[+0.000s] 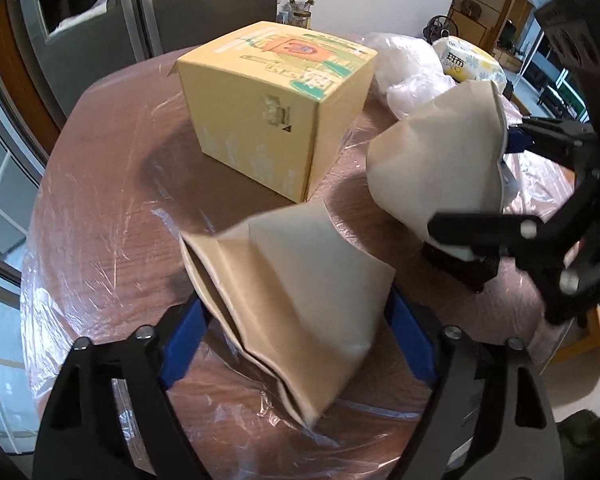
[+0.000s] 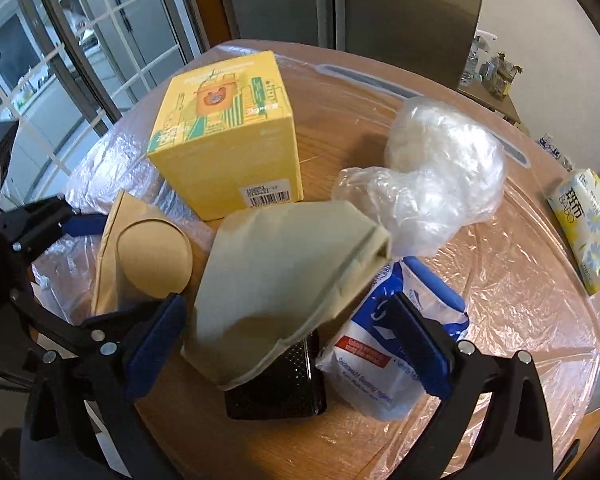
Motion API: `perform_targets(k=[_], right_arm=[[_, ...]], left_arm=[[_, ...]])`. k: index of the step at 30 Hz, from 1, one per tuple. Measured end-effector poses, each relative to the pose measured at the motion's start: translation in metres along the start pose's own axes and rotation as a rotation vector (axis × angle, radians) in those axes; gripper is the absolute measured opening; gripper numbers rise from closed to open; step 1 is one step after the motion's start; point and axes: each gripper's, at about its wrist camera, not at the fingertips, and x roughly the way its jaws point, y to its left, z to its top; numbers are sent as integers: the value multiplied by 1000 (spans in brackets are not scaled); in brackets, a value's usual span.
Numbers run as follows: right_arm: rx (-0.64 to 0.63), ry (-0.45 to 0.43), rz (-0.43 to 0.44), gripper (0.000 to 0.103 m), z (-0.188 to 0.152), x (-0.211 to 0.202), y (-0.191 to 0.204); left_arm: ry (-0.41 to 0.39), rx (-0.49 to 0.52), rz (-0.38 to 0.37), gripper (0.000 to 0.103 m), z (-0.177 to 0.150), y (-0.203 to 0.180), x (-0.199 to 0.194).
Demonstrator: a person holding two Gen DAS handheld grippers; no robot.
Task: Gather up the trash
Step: 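Grasp a brown paper bag with the left tool while the right tool grasps another paper bag, then carry both brown paper bags off the table down over the black bin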
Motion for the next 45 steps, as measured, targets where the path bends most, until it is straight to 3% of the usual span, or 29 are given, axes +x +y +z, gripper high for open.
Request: perform_targets(k=[6,12,14,16,24,30,45], right_arm=[[88,-45,95,94,5,-3,-9],[94,-38,110,93,8,8,0],[109,-23,125,66,7,14,-1],[126,-8,139,53,6,19,-5],[200,-92,316,53,-2,10,-21],[229,-126,328,52,-9,1,-26],[231,-196,263,52,-51,-43,-31]], left_arm=[[-12,3,5,75,-2,1,-2],[-21,22,15,73,-3,-1,-2],[-25,30,23,73,-3,-4,-2],[-29,37,28,73,-2,-6,-1],[-41,67,36,72,-4,-13,-1],[-70,56,21,72,-7,-10,-10],[-116,45,-14,72,-18,-20,-37]])
